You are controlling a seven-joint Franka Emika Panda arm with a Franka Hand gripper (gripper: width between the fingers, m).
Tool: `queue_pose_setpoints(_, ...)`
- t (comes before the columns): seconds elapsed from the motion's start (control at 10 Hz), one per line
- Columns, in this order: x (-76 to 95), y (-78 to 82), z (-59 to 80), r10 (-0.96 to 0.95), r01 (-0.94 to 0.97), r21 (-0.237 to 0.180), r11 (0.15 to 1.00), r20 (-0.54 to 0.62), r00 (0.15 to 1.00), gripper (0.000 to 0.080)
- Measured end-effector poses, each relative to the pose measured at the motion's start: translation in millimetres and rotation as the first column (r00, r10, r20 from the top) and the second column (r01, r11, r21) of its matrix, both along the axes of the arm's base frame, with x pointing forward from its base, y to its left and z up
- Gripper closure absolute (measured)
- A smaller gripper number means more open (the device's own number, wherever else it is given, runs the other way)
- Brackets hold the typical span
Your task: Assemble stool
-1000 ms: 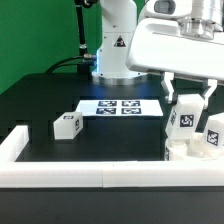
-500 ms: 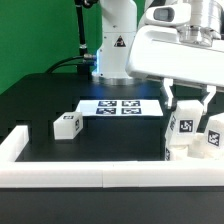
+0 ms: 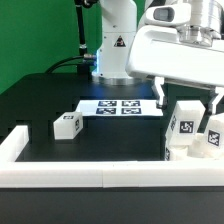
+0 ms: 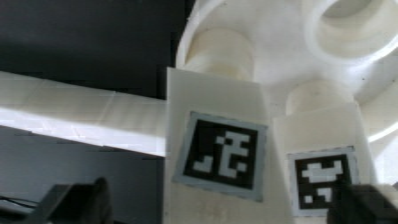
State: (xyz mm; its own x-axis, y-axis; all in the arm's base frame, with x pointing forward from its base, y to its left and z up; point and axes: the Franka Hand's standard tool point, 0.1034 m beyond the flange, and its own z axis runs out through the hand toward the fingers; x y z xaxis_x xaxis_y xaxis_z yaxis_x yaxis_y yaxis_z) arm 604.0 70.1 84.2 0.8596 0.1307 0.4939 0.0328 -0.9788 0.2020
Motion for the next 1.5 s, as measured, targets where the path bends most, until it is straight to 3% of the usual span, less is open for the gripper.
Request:
queue_pose_setpoints(0.1,0.0,0.0,0.0,0.000,0.000,0.000,1.000,0.000,1.000,0.0159)
queue_pose_setpoints(0.5,0.6,-0.9,2.1,0.008,-0.008,-0.006,1.000,-0.009,1.000,0.0150)
queue_pose_setpoints(0.7,2.6,1.5,38.2,0.023,-0.021,0.025,0.999,-0.052,0.998,0.0150)
queue_pose_setpoints(0.9,5.8,-1.0,63.9,0.006,0.000,0.058,0.998,-0.107,0.994,0.0150)
queue_pose_setpoints(1.2,5.9,-23.3,82.4,-0.073,0.117,0.085,0.990,-0.404,0.912,0.0150)
queue_pose_setpoints(1.3,9.4,-29.1,82.7,-0.081,0.130,0.084,0.988,-0.435,0.897,0.0150)
queue_pose_setpoints(1.5,4.4,-28.5,84.0,-0.108,0.148,0.033,0.988,-0.534,0.839,0.0150)
